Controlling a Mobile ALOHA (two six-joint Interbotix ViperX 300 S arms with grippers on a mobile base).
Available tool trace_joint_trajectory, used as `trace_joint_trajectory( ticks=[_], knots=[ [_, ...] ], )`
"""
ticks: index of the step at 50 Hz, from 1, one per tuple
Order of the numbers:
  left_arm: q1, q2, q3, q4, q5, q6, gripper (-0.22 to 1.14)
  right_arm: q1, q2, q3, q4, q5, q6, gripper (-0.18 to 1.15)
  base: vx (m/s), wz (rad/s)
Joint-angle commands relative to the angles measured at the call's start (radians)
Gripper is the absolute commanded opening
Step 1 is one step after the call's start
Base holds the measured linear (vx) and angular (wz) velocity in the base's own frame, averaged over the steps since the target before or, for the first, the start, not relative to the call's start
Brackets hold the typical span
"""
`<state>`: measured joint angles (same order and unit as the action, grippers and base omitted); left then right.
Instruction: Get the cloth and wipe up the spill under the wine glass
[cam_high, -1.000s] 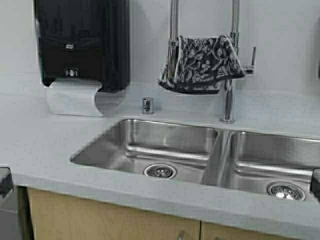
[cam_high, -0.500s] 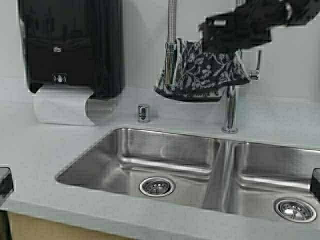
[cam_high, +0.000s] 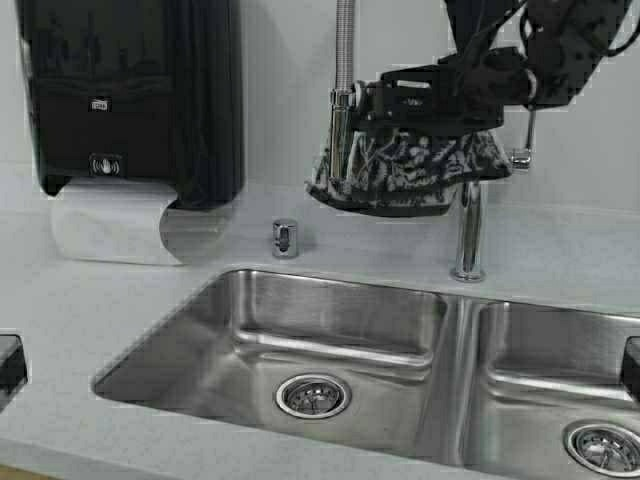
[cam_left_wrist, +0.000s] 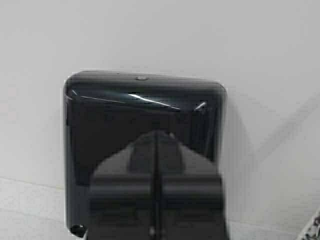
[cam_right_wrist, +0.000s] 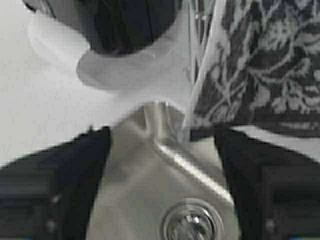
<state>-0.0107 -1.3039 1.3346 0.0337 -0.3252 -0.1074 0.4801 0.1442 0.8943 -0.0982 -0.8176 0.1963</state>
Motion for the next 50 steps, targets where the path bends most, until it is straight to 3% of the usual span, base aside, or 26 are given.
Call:
trace_joint_trajectory(
  ticks=[1, 29, 38, 44, 50],
  knots=[
    [0.002, 0.006, -0.011, -0.002, -0.005, 0.002, 0.03, 0.003, 0.038, -0.040, 0.002, -0.054, 0.003, 0.98, 0.09, 0.00],
    [0.002, 0.000, -0.009, -0.002, -0.005, 0.002, 0.03, 0.003, 0.288, -0.242, 0.118, -0.057, -0.005, 0.97, 0.07, 0.01],
    [0.002, -0.002, -0.009, -0.002, -0.005, 0.002, 0.03, 0.000, 0.305, -0.253, 0.123, -0.058, -0.005, 0.96, 0.05, 0.01],
    [0.002, -0.003, -0.009, -0.002, -0.005, 0.000, 0.03, 0.000, 0.304, -0.239, 0.123, -0.058, -0.006, 0.84, 0.05, 0.02],
    [0.000, -0.017, -0.006, -0.002, -0.005, 0.002, 0.03, 0.000, 0.296, -0.218, 0.123, -0.058, -0.005, 0.54, 0.04, 0.01]
  ],
)
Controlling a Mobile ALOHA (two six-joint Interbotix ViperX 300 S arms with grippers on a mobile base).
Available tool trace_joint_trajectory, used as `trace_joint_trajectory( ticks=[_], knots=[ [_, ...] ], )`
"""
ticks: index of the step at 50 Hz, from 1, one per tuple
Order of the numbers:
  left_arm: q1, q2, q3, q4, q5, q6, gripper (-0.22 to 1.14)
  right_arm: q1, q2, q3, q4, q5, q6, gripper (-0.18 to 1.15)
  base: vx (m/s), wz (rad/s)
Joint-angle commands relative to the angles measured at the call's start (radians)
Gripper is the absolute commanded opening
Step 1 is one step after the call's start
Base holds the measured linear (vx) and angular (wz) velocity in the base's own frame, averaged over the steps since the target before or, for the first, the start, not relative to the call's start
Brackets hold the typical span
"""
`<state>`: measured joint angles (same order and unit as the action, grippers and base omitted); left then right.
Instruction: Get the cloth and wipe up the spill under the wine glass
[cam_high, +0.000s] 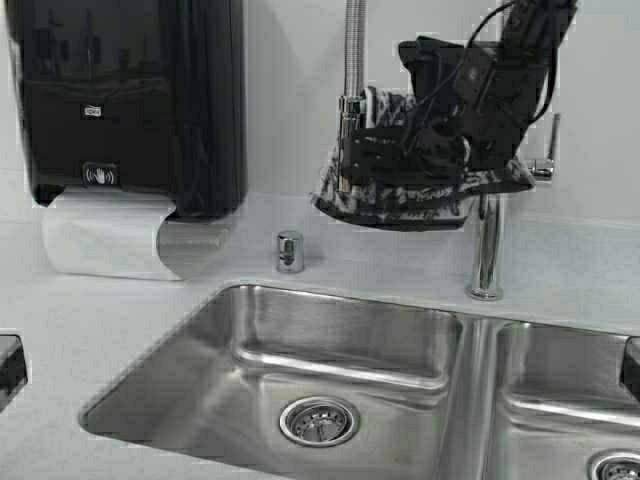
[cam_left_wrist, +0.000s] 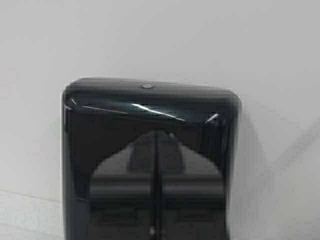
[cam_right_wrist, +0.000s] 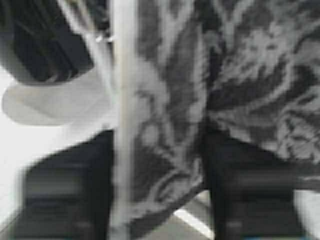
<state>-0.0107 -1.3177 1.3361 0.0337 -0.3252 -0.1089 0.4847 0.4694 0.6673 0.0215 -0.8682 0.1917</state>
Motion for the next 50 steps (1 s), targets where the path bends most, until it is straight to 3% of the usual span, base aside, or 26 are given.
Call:
trace_joint_trajectory(
  ticks=[1, 7, 11, 32, 50],
  knots=[
    [0.002, -0.005, -0.008, -0.002, -0.005, 0.002, 0.03, -0.005, -0.032, 0.012, 0.003, -0.008, 0.000, 0.48, 0.03, 0.01],
    [0.000, -0.015, -0.003, -0.006, 0.006, 0.002, 0.03, -0.005, -0.058, 0.032, 0.003, -0.006, 0.000, 0.15, 0.02, 0.00],
    [0.002, -0.020, -0.003, -0.014, 0.020, 0.002, 0.03, -0.003, -0.087, 0.049, 0.003, -0.008, 0.000, 0.02, 0.00, 0.00],
    [0.002, -0.018, 0.000, -0.020, 0.044, 0.002, 0.03, 0.006, -0.377, 0.149, -0.057, 0.060, 0.000, 0.06, -0.01, 0.00],
    [0.002, -0.020, 0.006, -0.018, 0.046, 0.002, 0.03, 0.020, -0.653, 0.049, -0.117, 0.308, -0.002, 0.06, -0.07, 0.00]
  ],
)
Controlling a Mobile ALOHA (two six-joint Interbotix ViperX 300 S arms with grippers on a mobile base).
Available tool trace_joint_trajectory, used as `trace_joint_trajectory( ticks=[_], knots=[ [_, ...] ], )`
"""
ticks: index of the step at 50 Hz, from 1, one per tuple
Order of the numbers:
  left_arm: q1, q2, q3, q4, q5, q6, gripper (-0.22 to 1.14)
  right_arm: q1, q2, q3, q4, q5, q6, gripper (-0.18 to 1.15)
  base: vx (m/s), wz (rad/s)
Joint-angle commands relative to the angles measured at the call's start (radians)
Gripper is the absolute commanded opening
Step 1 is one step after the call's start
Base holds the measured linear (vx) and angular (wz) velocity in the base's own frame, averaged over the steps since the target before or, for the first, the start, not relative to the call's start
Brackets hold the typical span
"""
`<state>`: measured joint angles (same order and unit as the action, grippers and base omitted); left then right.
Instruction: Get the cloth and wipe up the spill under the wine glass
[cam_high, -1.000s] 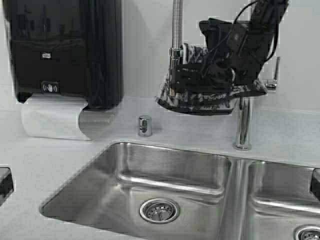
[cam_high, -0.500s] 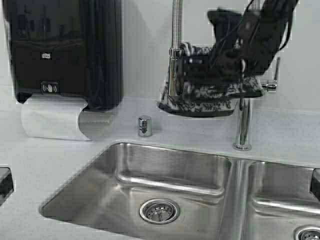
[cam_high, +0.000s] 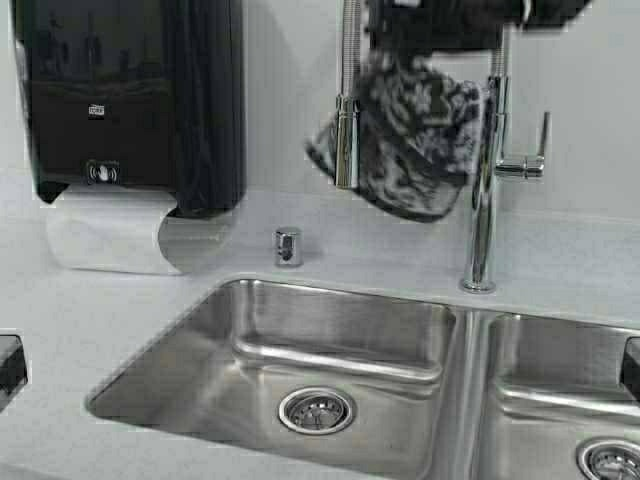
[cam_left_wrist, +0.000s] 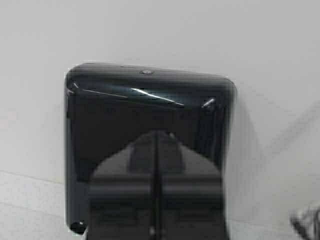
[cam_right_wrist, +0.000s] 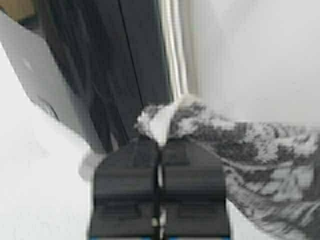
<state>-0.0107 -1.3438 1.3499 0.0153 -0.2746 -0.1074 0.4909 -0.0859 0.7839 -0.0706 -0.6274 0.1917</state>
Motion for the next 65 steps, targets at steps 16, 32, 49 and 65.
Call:
trace_joint_trajectory(
  ticks=[16, 32, 49, 65],
  knots=[
    [0.002, 0.006, -0.008, 0.000, 0.006, 0.000, 0.03, 0.052, -0.261, -0.209, -0.080, 0.209, -0.002, 0.06, -0.14, -0.02],
    [0.000, 0.005, -0.005, 0.000, 0.020, 0.000, 0.03, 0.106, -0.413, -0.236, -0.083, 0.313, -0.002, 0.06, -0.15, 0.01],
    [0.002, 0.012, -0.008, -0.023, 0.026, -0.005, 0.03, 0.195, -0.506, -0.204, -0.083, 0.439, 0.002, 0.06, -0.11, 0.15],
    [0.002, 0.005, -0.012, -0.026, 0.026, -0.011, 0.03, 0.193, -0.508, -0.124, -0.083, 0.440, -0.002, 0.06, -0.12, 0.29]
  ],
)
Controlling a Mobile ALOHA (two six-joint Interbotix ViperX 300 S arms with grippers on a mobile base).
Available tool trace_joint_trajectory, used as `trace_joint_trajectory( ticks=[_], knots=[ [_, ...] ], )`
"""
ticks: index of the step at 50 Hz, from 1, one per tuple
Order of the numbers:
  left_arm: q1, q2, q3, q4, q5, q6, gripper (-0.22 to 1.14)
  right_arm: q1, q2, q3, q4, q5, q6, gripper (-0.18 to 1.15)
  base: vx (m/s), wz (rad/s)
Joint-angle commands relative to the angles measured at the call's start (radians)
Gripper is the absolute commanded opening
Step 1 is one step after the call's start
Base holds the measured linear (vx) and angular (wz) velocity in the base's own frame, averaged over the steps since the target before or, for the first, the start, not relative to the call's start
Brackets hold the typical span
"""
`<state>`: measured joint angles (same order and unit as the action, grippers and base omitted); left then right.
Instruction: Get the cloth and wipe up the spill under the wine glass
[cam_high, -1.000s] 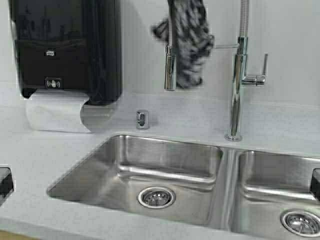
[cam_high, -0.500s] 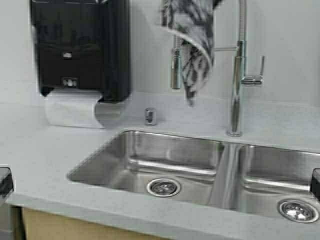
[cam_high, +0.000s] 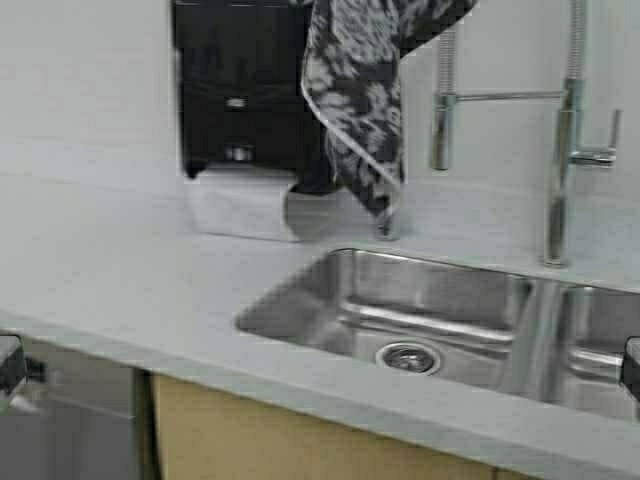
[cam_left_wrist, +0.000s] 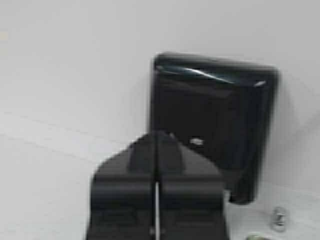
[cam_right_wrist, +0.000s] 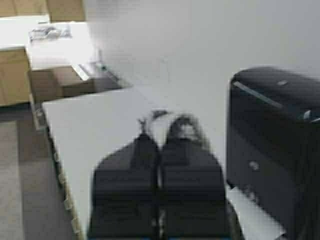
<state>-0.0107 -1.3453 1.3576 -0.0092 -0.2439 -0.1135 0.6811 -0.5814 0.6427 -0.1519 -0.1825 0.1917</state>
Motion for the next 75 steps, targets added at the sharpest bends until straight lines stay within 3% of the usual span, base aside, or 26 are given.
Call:
trace_joint_trajectory(
  ticks=[1, 13, 27, 39, 54, 75],
  knots=[
    [0.000, 0.006, -0.021, -0.002, -0.005, -0.006, 0.03, 0.003, -0.012, 0.025, -0.002, -0.005, -0.002, 0.06, -0.13, 0.37],
    [0.002, 0.006, -0.025, -0.002, -0.006, -0.011, 0.03, 0.000, -0.023, 0.124, -0.002, -0.006, -0.003, 0.06, -0.13, 0.47],
    [0.000, 0.012, -0.025, -0.002, -0.005, -0.008, 0.03, -0.156, -0.009, 0.236, -0.002, -0.100, -0.002, 0.06, -0.11, 0.54],
    [0.002, 0.015, -0.023, -0.002, -0.005, 0.002, 0.03, -0.256, 0.046, 0.235, 0.003, -0.227, 0.011, 0.06, -0.09, 0.46],
    [0.002, 0.017, -0.018, -0.002, -0.005, -0.002, 0.03, -0.314, 0.058, 0.241, 0.003, -0.235, 0.009, 0.06, -0.04, 0.41],
    [0.002, 0.049, -0.015, 0.003, -0.005, 0.018, 0.03, -0.321, 0.060, 0.276, 0.003, -0.235, 0.005, 0.06, -0.01, 0.47]
  ],
)
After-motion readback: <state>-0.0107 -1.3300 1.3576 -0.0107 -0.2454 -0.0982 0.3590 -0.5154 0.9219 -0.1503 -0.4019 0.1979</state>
